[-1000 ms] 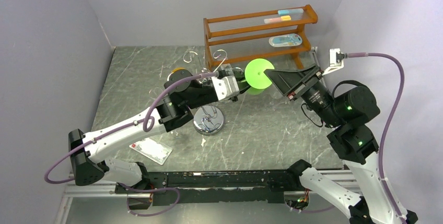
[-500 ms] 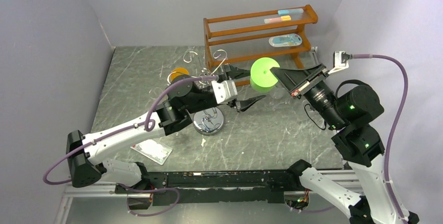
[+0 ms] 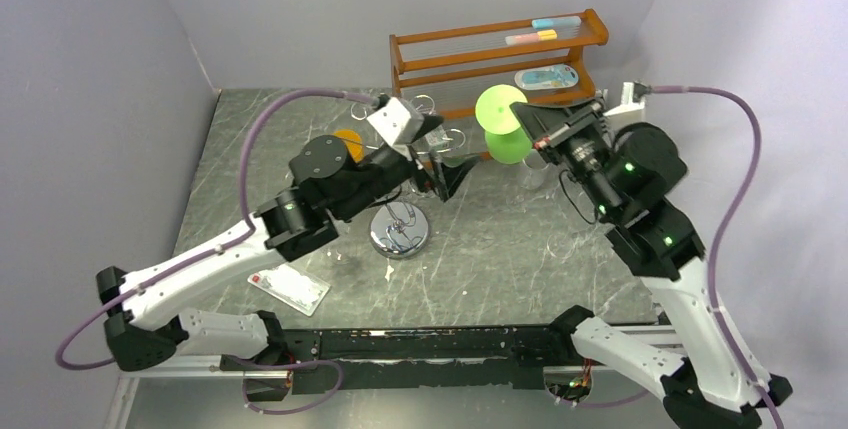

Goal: Place the wine glass upside down on the wine glass rack

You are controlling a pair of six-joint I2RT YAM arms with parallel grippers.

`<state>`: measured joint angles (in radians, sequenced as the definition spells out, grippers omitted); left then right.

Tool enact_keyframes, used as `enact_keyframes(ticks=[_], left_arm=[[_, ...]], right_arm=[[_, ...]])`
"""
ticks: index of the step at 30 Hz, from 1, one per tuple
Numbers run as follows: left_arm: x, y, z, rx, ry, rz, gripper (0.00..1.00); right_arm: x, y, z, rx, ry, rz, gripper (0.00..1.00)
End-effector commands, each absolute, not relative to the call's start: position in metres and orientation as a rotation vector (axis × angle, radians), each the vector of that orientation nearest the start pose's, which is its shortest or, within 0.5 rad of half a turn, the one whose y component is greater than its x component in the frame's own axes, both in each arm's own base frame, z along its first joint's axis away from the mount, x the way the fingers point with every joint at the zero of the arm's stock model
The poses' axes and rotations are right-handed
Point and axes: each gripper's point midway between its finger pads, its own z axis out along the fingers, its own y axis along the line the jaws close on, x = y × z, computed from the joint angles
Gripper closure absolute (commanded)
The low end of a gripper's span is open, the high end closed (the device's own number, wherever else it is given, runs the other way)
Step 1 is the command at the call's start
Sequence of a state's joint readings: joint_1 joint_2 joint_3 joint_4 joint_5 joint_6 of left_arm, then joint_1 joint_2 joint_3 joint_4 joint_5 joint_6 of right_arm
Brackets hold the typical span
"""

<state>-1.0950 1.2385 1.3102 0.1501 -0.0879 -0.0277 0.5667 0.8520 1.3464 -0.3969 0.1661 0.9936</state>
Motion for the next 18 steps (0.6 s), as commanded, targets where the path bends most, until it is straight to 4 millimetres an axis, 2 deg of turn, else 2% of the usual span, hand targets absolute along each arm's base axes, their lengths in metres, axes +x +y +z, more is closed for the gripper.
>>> enact_keyframes(ticks=[1,5,9,15,18], left_arm=[[0.206,-0.322,0.458,0.508,1.374,-0.825,0.04],[0.203,-0.281,0.473,0.383,1.375,-0.801,0.04],[0.205,-0.251,0.473,0.286,1.46,-0.741,0.04],[0.197,-0.232,0.461,0.256,1.508,-0.741,0.04],[0.192,-0.224,0.455,0.226,1.549,-0.762,0.05]], right_arm=[[0.263,0.171,0.482,0.463,1.51,1.104,1.0],[0.285,0.189,0.476,0.461,1.531,1.116,1.0],[0.307,0.205,0.475,0.464,1.537,1.126,1.0],[0.343,0.236,0.457,0.44,1.617,1.147,1.0],[0.355,0.251,0.45,0.426,1.669,1.176,1.0]])
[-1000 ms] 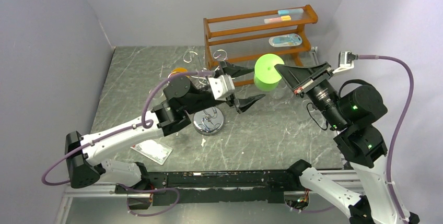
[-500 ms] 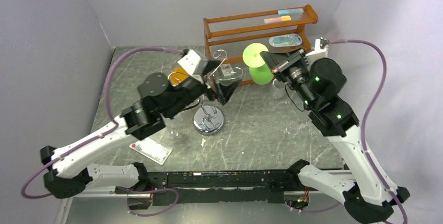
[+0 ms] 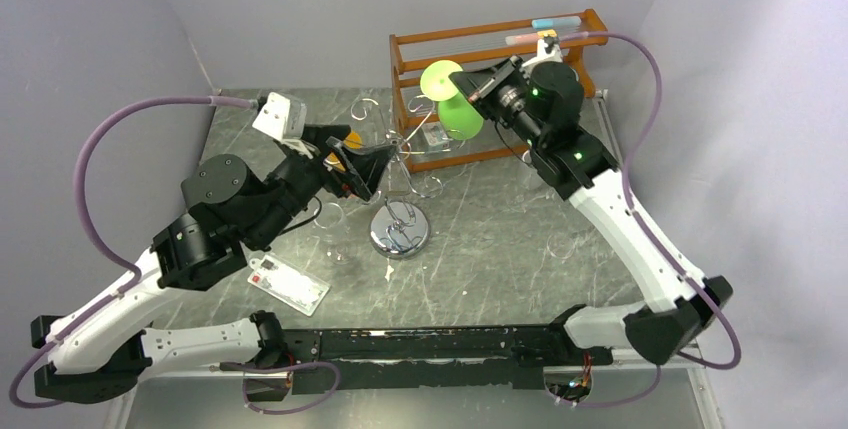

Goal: Place the wine glass upside down on the wine glass rack

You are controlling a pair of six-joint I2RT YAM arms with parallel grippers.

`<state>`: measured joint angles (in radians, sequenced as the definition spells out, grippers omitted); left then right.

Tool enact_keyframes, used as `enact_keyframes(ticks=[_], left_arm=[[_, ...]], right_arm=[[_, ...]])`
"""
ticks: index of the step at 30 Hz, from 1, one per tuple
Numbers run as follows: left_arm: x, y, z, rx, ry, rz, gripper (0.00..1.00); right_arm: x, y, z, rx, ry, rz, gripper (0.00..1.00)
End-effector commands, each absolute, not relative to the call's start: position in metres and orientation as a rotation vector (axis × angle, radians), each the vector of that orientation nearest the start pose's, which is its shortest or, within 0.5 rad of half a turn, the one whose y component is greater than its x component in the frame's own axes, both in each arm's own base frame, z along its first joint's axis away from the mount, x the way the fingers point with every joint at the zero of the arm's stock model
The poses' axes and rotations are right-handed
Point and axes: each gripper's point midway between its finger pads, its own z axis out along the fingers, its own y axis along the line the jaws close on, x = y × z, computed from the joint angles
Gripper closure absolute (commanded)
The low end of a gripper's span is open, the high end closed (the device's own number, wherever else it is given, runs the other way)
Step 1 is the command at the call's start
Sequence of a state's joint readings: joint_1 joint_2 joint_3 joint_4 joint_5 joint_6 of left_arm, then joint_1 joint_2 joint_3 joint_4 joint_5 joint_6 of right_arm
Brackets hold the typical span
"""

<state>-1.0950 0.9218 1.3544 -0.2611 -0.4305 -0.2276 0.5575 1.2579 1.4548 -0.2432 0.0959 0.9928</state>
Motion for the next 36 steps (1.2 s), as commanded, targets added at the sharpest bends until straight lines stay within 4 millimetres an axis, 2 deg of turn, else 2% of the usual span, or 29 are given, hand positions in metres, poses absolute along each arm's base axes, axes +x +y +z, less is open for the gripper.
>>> enact_keyframes(ticks=[1,5,13,22,29,33,36], left_arm=[[0.189,-0.221,0.454,0.216,1.559,-0.773,0.05],[0.184,-0.214,0.451,0.193,1.557,-0.807,0.05],[0.189,-0.213,0.44,0.189,1.579,-0.762,0.05],[0.203,-0.221,0.414,0.184,1.646,-0.664,0.04],[0.211,-0.23,0.397,0.194,1.699,-0.614,0.06],[0.212,-0.233,0.393,0.195,1.706,-0.609,0.07],[0.213,-0.232,0.393,0.185,1.705,-0.604,0.07]], right_arm=[[0.357,0.256,0.448,0.42,1.681,1.19,1.0],[0.366,0.278,0.429,0.412,1.758,1.255,1.0],[0.376,0.317,0.396,0.351,1.895,1.375,1.0],[0.385,0.307,0.387,0.404,1.902,1.289,1.0],[0.395,0.291,0.392,0.447,1.849,1.202,1.0],[0.388,0.289,0.4,0.407,1.845,1.212,1.0],[0.374,0.29,0.402,0.369,1.861,1.251,1.0]])
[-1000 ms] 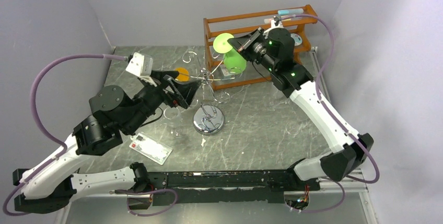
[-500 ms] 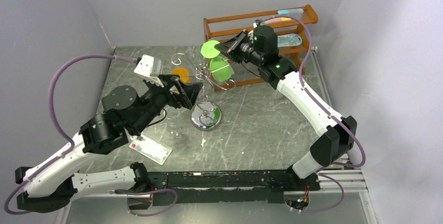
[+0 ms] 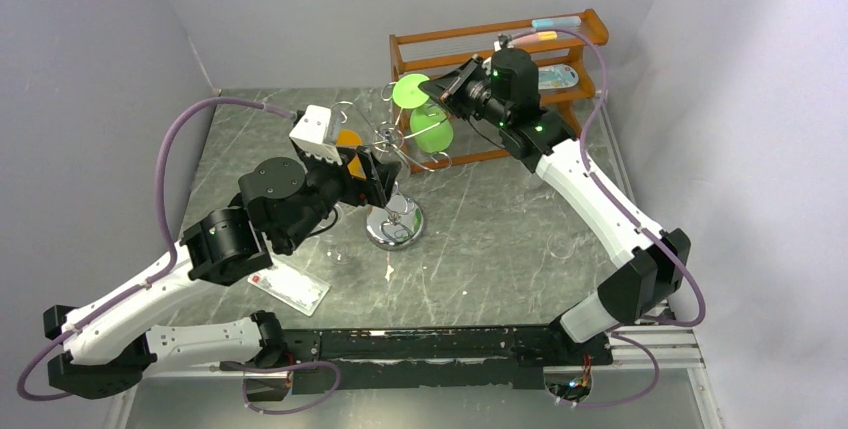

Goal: Place the wine glass upside down on the wine glass rack

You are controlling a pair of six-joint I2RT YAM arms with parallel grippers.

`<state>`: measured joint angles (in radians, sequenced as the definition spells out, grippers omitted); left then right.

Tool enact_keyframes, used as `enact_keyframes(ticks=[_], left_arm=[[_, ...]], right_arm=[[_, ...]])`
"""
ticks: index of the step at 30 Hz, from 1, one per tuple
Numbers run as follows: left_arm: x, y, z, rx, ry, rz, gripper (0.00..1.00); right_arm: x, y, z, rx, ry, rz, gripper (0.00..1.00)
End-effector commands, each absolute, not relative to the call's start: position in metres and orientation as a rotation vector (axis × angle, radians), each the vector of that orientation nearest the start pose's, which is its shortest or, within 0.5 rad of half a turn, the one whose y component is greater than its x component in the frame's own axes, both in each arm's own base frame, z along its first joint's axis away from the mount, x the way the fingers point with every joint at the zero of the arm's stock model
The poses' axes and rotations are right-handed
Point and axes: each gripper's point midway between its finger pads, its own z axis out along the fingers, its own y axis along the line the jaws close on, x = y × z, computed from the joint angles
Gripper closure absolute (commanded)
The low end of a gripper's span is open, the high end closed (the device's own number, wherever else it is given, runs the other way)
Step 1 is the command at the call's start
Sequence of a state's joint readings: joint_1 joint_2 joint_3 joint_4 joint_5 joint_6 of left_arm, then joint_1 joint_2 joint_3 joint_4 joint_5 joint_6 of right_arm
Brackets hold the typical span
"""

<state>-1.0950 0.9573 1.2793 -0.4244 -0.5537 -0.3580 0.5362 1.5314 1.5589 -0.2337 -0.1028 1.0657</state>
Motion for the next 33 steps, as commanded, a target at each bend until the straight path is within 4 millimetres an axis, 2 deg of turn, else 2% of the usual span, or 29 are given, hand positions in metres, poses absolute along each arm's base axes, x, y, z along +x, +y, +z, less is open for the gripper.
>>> enact_keyframes(ticks=[1,5,18,22,26,33], left_arm=[[0.214,-0.232,0.392,0.183,1.704,-0.603,0.07],[0.214,-0.233,0.392,0.181,1.7,-0.601,0.07],[0.21,-0.224,0.398,0.203,1.649,-0.605,0.03],[0.21,-0.219,0.398,0.193,1.647,-0.595,0.03],[0.21,-0.214,0.396,0.201,1.65,-0.573,0.03],[0.208,-0.206,0.389,0.218,1.678,-0.534,0.03]], right_arm=[[0.37,0.29,0.402,0.357,1.871,1.264,1.0],[0.356,0.292,0.398,0.303,1.916,1.303,1.0],[0.337,0.269,0.399,0.3,1.917,1.268,1.0],[0.341,0.259,0.392,0.333,1.912,1.204,1.0],[0.349,0.243,0.398,0.372,1.858,1.124,1.0],[0.369,0.233,0.39,0.387,1.853,1.073,1.0]])
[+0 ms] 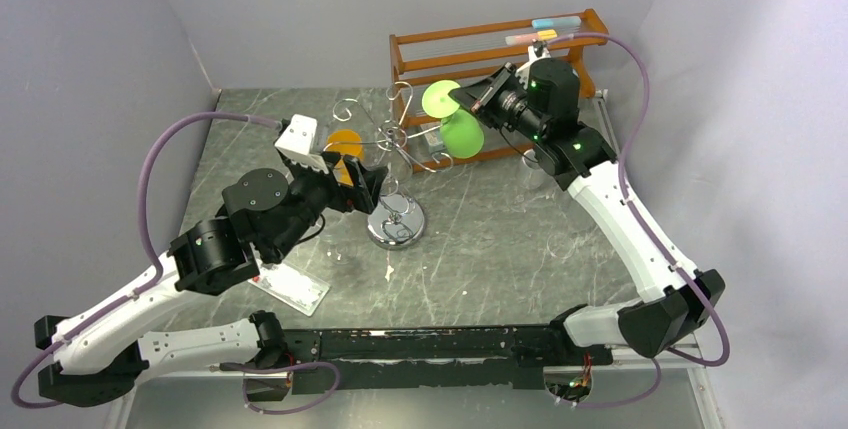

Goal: Place the wine glass upside down on the wine glass rack

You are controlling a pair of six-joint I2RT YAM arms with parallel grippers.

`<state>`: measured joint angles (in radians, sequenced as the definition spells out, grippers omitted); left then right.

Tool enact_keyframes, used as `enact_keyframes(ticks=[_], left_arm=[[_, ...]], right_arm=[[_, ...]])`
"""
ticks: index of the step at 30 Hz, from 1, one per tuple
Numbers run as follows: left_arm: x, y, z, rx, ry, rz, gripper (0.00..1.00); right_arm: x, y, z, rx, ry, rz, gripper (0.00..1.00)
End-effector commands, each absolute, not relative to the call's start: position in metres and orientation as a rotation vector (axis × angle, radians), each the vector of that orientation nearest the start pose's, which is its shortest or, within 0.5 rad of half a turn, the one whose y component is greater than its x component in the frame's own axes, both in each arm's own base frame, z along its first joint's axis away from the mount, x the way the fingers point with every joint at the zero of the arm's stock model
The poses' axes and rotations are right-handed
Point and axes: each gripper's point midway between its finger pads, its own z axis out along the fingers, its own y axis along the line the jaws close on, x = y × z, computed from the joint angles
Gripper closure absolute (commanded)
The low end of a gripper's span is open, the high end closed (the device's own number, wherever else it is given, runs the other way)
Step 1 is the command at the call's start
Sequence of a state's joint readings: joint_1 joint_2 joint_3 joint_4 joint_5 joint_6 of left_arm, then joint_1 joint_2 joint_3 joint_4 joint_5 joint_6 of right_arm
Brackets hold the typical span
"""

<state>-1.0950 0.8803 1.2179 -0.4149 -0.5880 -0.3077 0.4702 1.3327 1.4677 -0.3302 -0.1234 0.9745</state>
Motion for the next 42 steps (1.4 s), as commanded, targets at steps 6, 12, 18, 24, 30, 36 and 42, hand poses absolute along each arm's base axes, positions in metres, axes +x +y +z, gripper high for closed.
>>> enact_keyframes(ticks=[6,12,18,24,30,36,42], left_arm=[[0.206,-0.206,0.382,0.248,1.695,-0.518,0.03],[0.21,-0.197,0.385,0.239,1.686,-0.464,0.03],[0.208,-0.187,0.395,0.22,1.659,-0.462,0.03],[0.199,-0.184,0.392,0.24,1.668,-0.501,0.03],[0.183,-0.184,0.391,0.285,1.666,-0.595,0.03],[0.168,-0.185,0.395,0.346,1.662,-0.673,0.03],[0.157,-0.191,0.399,0.387,1.656,-0.745,0.03]], right_arm=[[0.377,0.241,0.381,0.345,1.894,1.099,0.99],[0.379,0.244,0.378,0.304,1.933,1.071,0.77],[0.377,0.227,0.379,0.301,1.947,0.957,0.48],[0.366,0.205,0.391,0.296,1.911,0.874,0.29],[0.342,0.151,0.382,0.362,1.875,0.62,0.27],[0.31,0.094,0.316,0.467,2.007,0.286,0.34],[0.309,0.083,0.268,0.45,2.11,0.139,0.43]])
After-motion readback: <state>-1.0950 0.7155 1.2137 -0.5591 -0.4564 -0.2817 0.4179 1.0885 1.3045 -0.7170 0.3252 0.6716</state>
